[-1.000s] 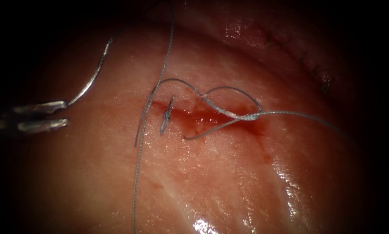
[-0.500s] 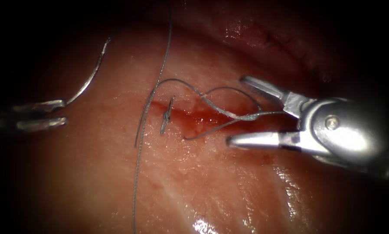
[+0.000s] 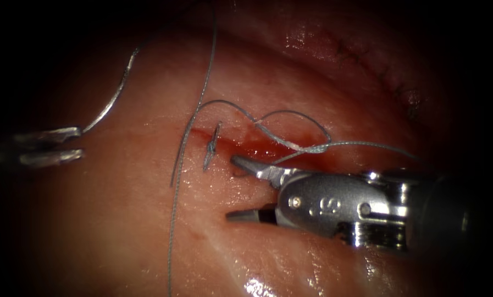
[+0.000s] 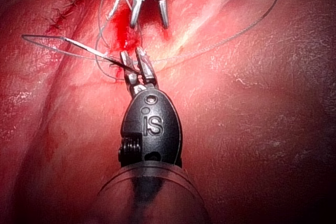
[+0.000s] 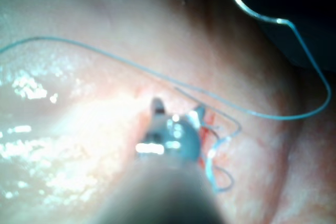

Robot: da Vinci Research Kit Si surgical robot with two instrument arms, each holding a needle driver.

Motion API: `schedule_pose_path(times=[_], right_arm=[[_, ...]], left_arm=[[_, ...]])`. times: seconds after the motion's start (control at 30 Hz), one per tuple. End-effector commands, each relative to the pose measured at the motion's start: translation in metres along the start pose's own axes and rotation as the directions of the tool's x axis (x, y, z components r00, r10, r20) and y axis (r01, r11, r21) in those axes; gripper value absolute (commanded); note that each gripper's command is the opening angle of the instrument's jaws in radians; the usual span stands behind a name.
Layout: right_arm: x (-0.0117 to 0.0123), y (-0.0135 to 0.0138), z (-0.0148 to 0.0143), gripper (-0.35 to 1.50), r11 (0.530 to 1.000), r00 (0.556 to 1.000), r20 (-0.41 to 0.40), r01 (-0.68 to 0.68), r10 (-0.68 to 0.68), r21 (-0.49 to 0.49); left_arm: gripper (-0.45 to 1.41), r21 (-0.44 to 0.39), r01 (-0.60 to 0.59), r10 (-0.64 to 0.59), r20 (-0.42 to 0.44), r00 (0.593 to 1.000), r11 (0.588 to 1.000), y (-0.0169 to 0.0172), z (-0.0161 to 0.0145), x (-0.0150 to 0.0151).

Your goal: Wound Closure

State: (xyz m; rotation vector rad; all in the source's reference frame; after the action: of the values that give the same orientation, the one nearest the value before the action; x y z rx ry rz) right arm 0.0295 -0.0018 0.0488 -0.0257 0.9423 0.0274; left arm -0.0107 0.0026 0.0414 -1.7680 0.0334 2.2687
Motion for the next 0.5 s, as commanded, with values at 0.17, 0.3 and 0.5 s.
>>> schedule_pose_path(times=[0.17, 0.3, 0.5], right_arm=[[-0.0003, -0.0006, 0.0021, 1.14, 0.995, 0.989, 0.123, 0.092, -0.088, -0.025], [0.0008, 0.0, 0.0024, 1.14, 0.974, 0.954, 0.225, 0.217, -0.198, -0.062], [0.0018, 0.0007, 0.002, 1.09, 0.936, 0.863, 0.391, 0.351, -0.32, -0.008]], left_arm=[[-0.45, -0.005, 0.009, -0.009, 0.001, 1.0, 1.0, 0.0006, 0.0004, -0.0006], [-0.45, -0.007, 0.009, -0.009, 0.003, 1.0, 1.0, 0.0006, 0.0004, -0.0006], [-0.45, -0.007, 0.009, -0.009, 0.003, 1.0, 1.0, 0.0007, 0.0004, -0.0006]])
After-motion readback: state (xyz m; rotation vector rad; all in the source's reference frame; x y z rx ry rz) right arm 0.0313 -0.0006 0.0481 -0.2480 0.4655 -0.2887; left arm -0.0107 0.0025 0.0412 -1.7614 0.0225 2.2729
